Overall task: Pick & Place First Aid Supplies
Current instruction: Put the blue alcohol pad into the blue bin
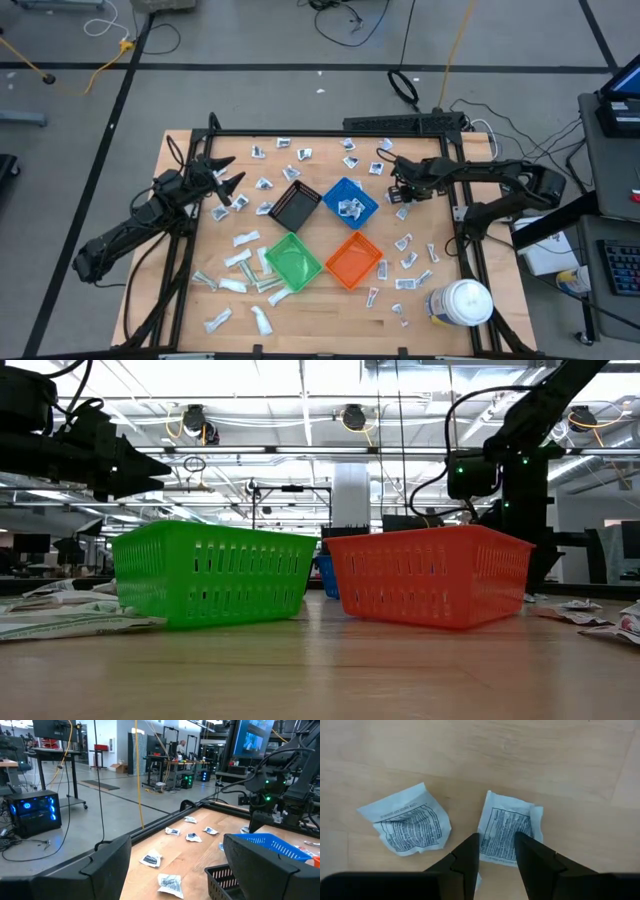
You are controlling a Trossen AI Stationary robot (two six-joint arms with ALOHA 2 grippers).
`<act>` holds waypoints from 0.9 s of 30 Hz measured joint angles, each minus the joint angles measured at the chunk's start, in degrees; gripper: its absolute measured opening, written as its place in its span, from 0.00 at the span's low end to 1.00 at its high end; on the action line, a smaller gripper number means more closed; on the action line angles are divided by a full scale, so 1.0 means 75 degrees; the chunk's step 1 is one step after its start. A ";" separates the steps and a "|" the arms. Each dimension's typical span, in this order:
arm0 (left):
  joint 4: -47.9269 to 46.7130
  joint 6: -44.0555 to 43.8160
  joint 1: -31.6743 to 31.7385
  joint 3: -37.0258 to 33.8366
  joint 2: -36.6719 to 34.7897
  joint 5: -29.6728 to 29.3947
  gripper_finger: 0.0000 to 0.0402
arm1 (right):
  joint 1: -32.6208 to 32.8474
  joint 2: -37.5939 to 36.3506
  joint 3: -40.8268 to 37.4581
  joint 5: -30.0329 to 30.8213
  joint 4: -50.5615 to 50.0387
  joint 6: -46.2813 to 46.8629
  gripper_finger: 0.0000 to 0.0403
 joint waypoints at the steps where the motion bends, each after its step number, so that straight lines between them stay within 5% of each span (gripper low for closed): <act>1: -0.0003 0.0000 0.0002 -0.0001 0.0000 0.0000 0.81 | -0.0012 0.0000 -0.0011 0.0000 0.0000 0.0000 0.26; 8: -0.0003 0.0000 0.0000 0.0000 0.0000 -0.0001 0.81 | -0.0062 0.0008 -0.0072 0.0062 0.0029 -0.0146 0.02; 17: -0.0003 0.0000 0.0002 -0.0001 0.0000 -0.0002 0.81 | -0.0208 0.0137 0.0812 0.0223 -0.0489 -0.0814 0.00; 27: -0.0003 0.0000 0.0000 0.0000 0.0000 -0.0002 0.81 | -0.0170 0.1756 0.2880 0.0225 -0.1309 -0.2354 0.00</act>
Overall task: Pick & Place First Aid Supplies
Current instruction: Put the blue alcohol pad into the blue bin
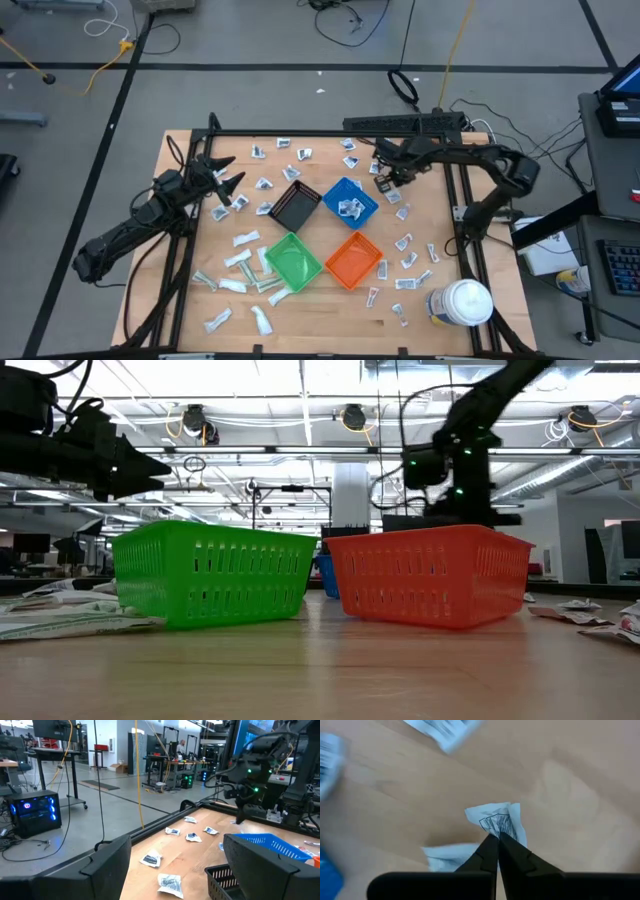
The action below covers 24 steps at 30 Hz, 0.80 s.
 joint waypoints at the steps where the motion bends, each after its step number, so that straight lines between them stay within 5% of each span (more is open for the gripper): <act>1: 0.0000 0.0000 0.0003 0.0001 0.0000 0.0001 0.81 | 0.0035 0.0155 0.0237 0.0000 -0.0040 -0.0136 0.00; 13: 0.0000 0.0000 0.0001 0.0001 0.0000 0.0000 0.81 | 0.0727 0.1576 0.3014 -0.0065 -0.0957 -0.1494 0.00; 24: 0.0002 0.0000 0.0001 0.0001 0.0000 0.0000 0.81 | 0.1723 0.2148 0.4223 -0.1030 -0.1239 -0.1850 0.00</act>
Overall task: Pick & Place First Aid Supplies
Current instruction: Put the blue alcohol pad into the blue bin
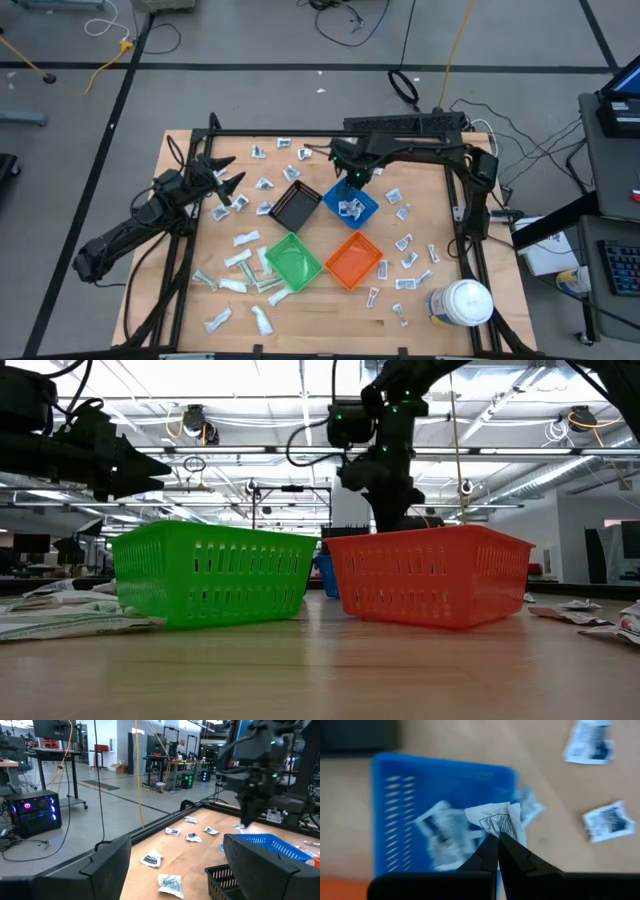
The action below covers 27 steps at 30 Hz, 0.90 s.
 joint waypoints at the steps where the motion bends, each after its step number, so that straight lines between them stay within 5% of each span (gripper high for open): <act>1: -0.0002 0.0000 -0.0001 -0.0002 0.0000 0.0000 0.81 | 0.0084 0.0003 0.0037 -0.0045 -0.0060 -0.0006 0.00; 27: -0.0001 0.0000 0.0002 -0.0002 0.0000 0.0000 0.81 | 0.0848 0.0754 0.0060 -0.0226 0.0040 -0.0350 0.03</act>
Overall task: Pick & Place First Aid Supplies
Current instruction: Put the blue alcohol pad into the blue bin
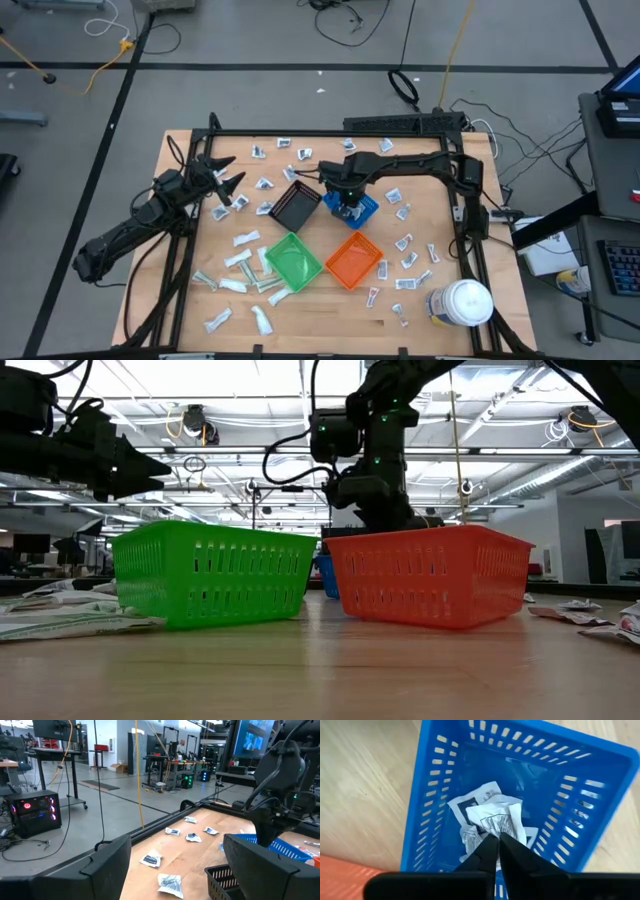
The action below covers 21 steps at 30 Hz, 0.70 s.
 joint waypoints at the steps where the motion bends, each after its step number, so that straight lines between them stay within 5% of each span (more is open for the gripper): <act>1: 0.0000 0.0000 -0.0003 0.0003 0.0000 0.0000 0.81 | 0.0000 -0.0008 0.0000 0.0006 0.0024 0.0000 0.05; 13: 0.0000 0.0000 -0.0003 0.0002 0.0000 0.0000 0.81 | 0.0054 -0.0125 0.0000 0.0012 0.0066 0.0206 0.32; 21: 0.0000 0.0000 0.0000 0.0001 0.0000 0.0000 0.81 | -0.0320 -0.0706 0.0000 0.0018 -0.0144 0.1337 0.32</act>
